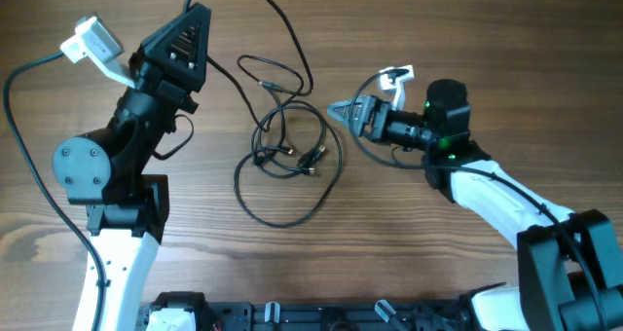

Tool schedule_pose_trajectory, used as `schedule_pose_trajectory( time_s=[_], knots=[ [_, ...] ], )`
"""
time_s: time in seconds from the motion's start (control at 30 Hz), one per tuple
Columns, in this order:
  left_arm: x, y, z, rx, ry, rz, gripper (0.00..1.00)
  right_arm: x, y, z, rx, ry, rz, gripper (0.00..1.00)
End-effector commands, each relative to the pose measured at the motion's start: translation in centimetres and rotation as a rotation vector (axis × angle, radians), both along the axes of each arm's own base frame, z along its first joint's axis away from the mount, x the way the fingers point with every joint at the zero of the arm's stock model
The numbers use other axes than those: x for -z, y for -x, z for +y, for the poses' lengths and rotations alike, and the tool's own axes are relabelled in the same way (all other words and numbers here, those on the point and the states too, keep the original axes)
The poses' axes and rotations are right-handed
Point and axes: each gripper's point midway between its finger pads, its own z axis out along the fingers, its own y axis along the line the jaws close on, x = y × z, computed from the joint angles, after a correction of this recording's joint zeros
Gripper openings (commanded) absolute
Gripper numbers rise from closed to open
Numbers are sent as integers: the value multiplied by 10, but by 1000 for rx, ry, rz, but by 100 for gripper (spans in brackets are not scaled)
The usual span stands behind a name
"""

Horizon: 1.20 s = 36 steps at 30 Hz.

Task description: Untangle cables

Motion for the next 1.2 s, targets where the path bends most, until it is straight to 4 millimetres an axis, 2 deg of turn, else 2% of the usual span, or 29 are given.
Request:
schedule_pose_trajectory(
  time_s=[0.0, 0.07, 0.17, 0.27, 0.33, 0.43, 0.57, 0.73, 0.87, 0.97, 1.1, 1.17],
  knots=[
    [-8, 2, 2, -4, 32, -7, 4, -12, 9, 19, -69, 6, -133, 100],
    [-7, 2, -1, 4, 37, -4, 4, -19, 16, 31, -111, 19, -244, 100],
    [-5, -5, 3, -27, 59, 11, 4, -22, 20, 41, -126, 31, -309, 100],
    [12, -25, 13, -94, 91, 100, 4, -30, 27, 50, -156, 23, -385, 100],
    [26, -35, 12, -97, 118, 173, 4, -36, 31, 57, -180, 28, -473, 100],
    [31, -39, 3, -81, 127, 195, 4, -37, 32, 64, -179, 72, -594, 100],
    [31, -34, -15, -41, 131, 199, 4, -38, 32, 75, -153, 137, -723, 100],
    [30, -29, -33, -9, 144, 204, 4, -53, 48, 96, -176, 134, -894, 100],
    [28, -22, -51, 33, 170, 214, 4, -54, 47, 103, -129, 168, -923, 98],
    [27, -21, -55, 31, 182, 216, 4, -58, 49, 106, -127, 157, -935, 89],
    [27, -20, -56, 33, 182, 216, 4, -63, 49, 106, -118, 144, -952, 53],
    [27, -21, -56, 32, 182, 217, 4, -66, 49, 106, -113, 136, -965, 31]
  ],
)
